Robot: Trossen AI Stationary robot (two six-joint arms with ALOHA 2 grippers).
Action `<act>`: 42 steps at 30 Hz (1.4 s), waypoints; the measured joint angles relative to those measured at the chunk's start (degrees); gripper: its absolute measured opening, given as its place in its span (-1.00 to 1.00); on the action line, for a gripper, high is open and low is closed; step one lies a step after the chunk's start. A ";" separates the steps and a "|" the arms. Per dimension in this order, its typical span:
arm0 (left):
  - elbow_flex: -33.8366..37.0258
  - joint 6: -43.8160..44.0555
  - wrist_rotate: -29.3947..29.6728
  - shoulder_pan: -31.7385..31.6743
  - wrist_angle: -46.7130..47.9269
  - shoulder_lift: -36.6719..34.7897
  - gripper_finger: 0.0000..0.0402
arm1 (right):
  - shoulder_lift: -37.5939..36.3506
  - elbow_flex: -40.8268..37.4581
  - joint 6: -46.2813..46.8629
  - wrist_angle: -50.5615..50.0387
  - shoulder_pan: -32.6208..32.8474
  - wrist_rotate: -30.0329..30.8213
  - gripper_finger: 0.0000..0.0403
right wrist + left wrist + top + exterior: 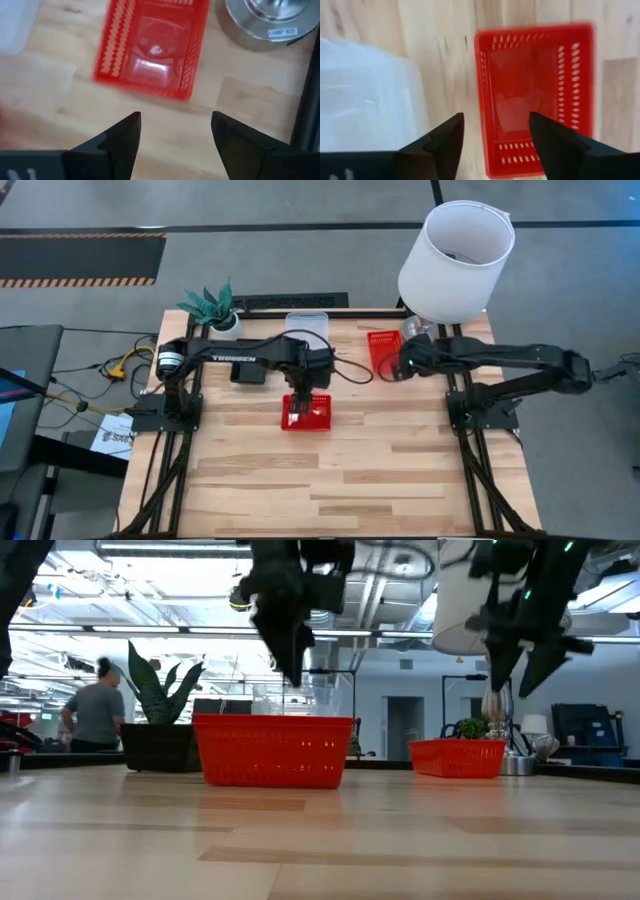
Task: Stack baskets by color
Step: Stack the red bin on the stacked red bins
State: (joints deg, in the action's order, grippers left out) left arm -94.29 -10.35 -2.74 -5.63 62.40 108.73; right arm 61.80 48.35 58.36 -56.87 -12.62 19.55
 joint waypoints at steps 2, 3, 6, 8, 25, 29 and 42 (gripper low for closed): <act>-3.72 0.38 0.00 0.00 2.46 0.00 0.11 | 0.67 -1.93 -2.09 2.62 -3.74 -1.02 0.31; -5.40 0.50 0.00 0.00 3.67 -0.06 0.13 | 1.04 -2.63 -3.40 4.24 -5.57 -1.66 0.31; -9.01 0.75 0.00 0.07 7.12 -0.30 0.15 | 2.40 -5.04 -7.21 9.90 -9.76 -3.87 0.31; -10.13 0.97 0.16 0.07 8.56 -0.87 0.15 | 3.87 -6.02 -8.80 11.79 -12.03 -4.13 0.31; 17.64 19.35 11.31 0.09 -6.80 -28.07 0.11 | 16.99 -10.99 -16.46 29.85 -16.19 -9.97 -0.67; 25.19 23.69 15.15 0.09 -9.56 -35.61 0.11 | 13.85 -10.29 -16.06 30.79 -12.91 -7.17 -0.92; 53.16 29.00 8.09 0.11 -42.16 -61.04 0.11 | 2.50 4.00 -35.75 37.01 9.72 -1.67 -0.98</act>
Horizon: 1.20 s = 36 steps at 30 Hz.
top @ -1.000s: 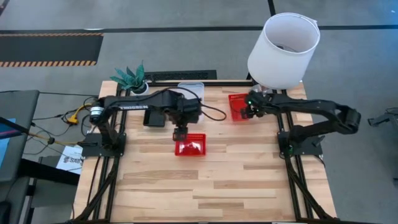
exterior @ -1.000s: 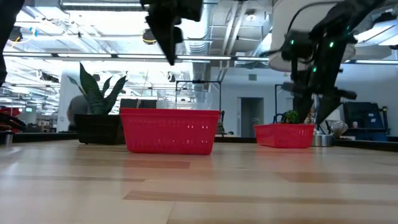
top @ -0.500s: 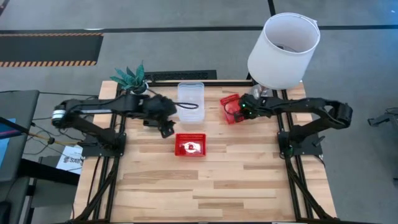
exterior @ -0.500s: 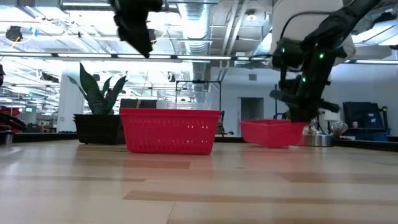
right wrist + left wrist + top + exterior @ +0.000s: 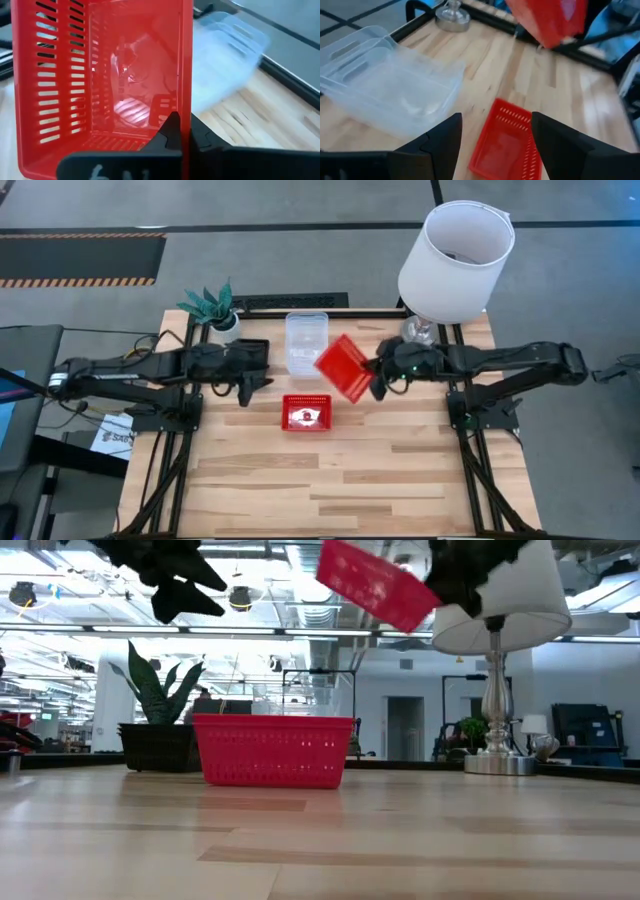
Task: Stack baskets by color
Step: Stack the red bin on the stacked red bins
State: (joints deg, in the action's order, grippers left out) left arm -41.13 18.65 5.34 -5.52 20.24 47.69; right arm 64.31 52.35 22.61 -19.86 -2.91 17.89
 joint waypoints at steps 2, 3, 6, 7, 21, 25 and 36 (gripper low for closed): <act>1.93 0.94 -0.61 0.00 -2.37 -1.62 0.11 | 3.01 2.92 -0.92 -0.42 1.74 -0.44 -0.98; 2.29 1.01 -0.97 0.00 -2.58 -2.22 0.11 | 4.91 4.49 -1.84 -0.58 2.23 -1.16 -0.98; 2.45 -0.72 -2.05 0.00 -2.87 -3.66 0.11 | 11.21 9.42 -6.89 -0.80 3.42 -4.22 -0.98; 2.45 -1.29 -2.11 0.00 -2.50 -4.25 0.11 | 13.48 11.19 -8.72 -0.65 3.74 -5.32 -0.98; -1.20 -2.55 5.06 -2.01 11.24 -12.50 0.11 | 37.47 26.09 -22.09 -1.52 1.28 -19.99 -0.98; -1.18 -2.34 3.42 -2.01 11.40 -12.62 0.11 | 41.13 29.26 -23.72 -6.31 0.30 -21.76 -0.98; -1.18 -2.39 2.45 -2.01 12.14 -12.44 0.11 | 42.96 30.87 -26.12 -11.36 -1.49 -22.75 -0.98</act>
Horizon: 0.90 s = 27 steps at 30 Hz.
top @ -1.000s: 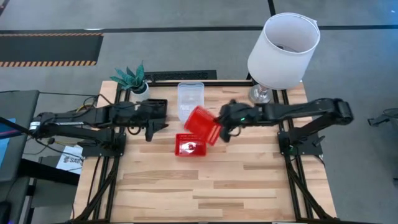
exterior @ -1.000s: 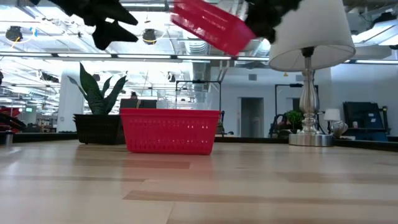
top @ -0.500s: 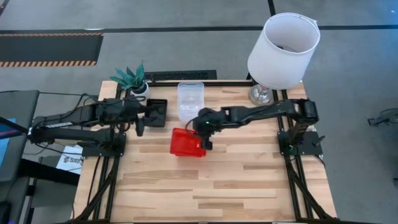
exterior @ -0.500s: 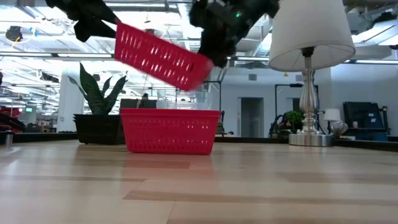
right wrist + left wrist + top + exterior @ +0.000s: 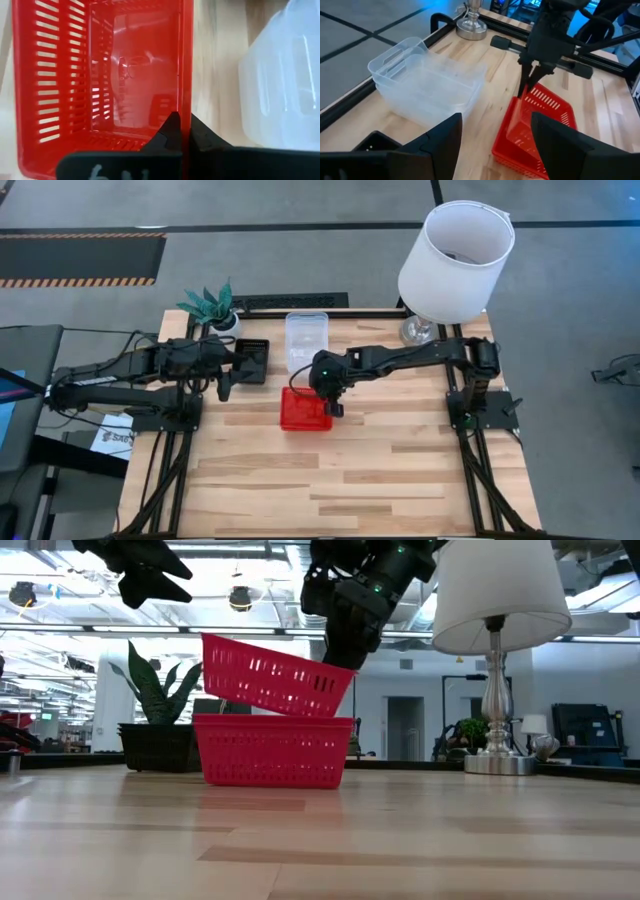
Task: Stack baskets by color
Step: Stack the red bin on the stacked red bins, then return to Home Position
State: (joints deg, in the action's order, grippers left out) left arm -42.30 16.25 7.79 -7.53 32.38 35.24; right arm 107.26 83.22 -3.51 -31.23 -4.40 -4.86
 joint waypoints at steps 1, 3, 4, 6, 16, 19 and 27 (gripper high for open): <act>0.00 -0.29 0.02 0.00 0.00 0.00 0.11 | -0.02 0.00 0.00 -0.01 -0.21 0.00 -0.96; 0.00 -0.41 0.04 0.00 -0.02 0.00 0.11 | 0.00 0.00 0.00 -0.22 -0.31 0.02 -0.90; 0.00 -0.45 0.04 0.00 -0.02 0.00 0.11 | 0.00 0.00 0.00 -0.26 -0.31 0.02 -0.85; 0.00 -0.53 0.21 0.00 -0.04 0.00 0.11 | 0.00 0.00 0.00 -0.22 -0.28 0.02 -0.76; 0.00 0.64 2.33 -0.01 -0.15 0.00 0.11 | -0.01 -0.02 0.29 -0.21 -0.14 0.04 -0.52; 0.00 1.00 2.64 0.00 -0.17 0.00 0.11 | -0.02 -0.02 2.07 0.42 -0.16 0.04 -0.44; 0.00 0.58 2.60 -0.02 -1.66 0.02 0.11 | -4.75 3.92 7.26 -3.37 0.00 0.02 -0.22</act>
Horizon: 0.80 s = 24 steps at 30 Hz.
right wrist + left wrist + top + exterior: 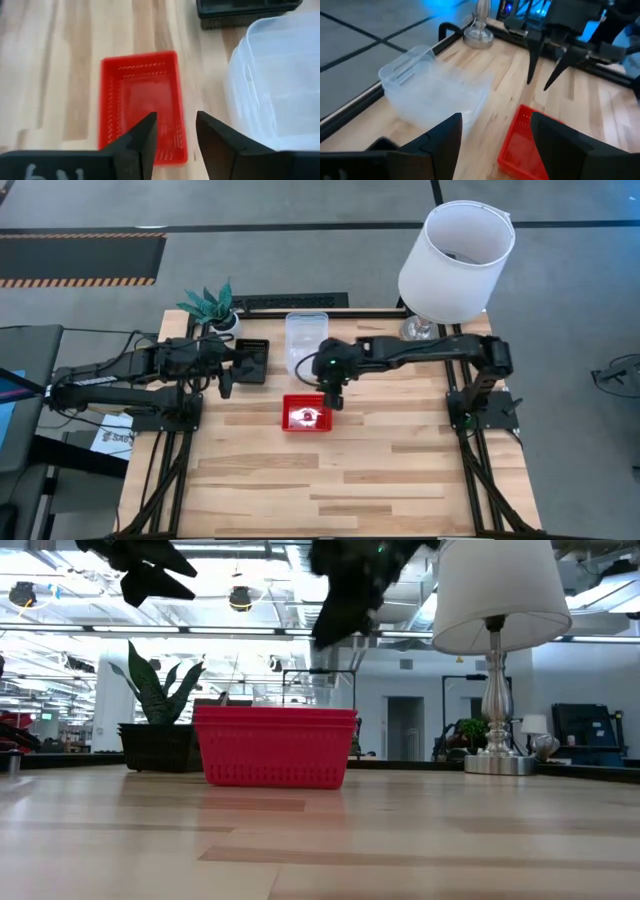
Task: Stack baskets by color
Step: Return to Home Position
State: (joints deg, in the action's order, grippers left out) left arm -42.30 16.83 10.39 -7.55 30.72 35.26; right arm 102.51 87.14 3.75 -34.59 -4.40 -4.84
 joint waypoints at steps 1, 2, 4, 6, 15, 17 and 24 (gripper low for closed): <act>0.03 -0.02 -0.03 -0.01 -0.97 0.02 0.11 | -1.22 0.04 0.30 -0.70 0.23 0.01 -0.21; 0.07 -0.03 -0.12 -0.01 -2.76 0.25 0.11 | -2.65 -0.04 0.73 -1.41 0.54 0.00 -0.20; 0.07 -0.44 -1.21 -0.01 -8.09 0.85 0.11 | -5.78 -0.12 1.34 -1.48 1.21 -0.02 -0.20; 0.07 -1.80 -3.24 -0.01 -13.79 2.25 0.11 | -9.95 -0.80 1.39 -1.06 1.84 0.08 -0.22; 0.04 -7.14 -14.55 -0.01 -24.87 4.69 0.11 | -34.69 -23.05 6.58 14.91 2.64 5.33 -0.44; 0.30 -8.00 -15.33 0.01 -23.28 2.46 0.11 | -41.58 -31.60 9.11 22.57 2.35 6.57 -0.49; 11.36 -3.55 -9.26 0.06 -26.18 -7.48 0.11 | -60.47 -58.43 18.09 45.98 -1.54 6.80 -0.62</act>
State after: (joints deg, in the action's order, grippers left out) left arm -30.95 13.28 1.13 -7.49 4.54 27.78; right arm 42.04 28.71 21.84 11.39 -5.94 1.96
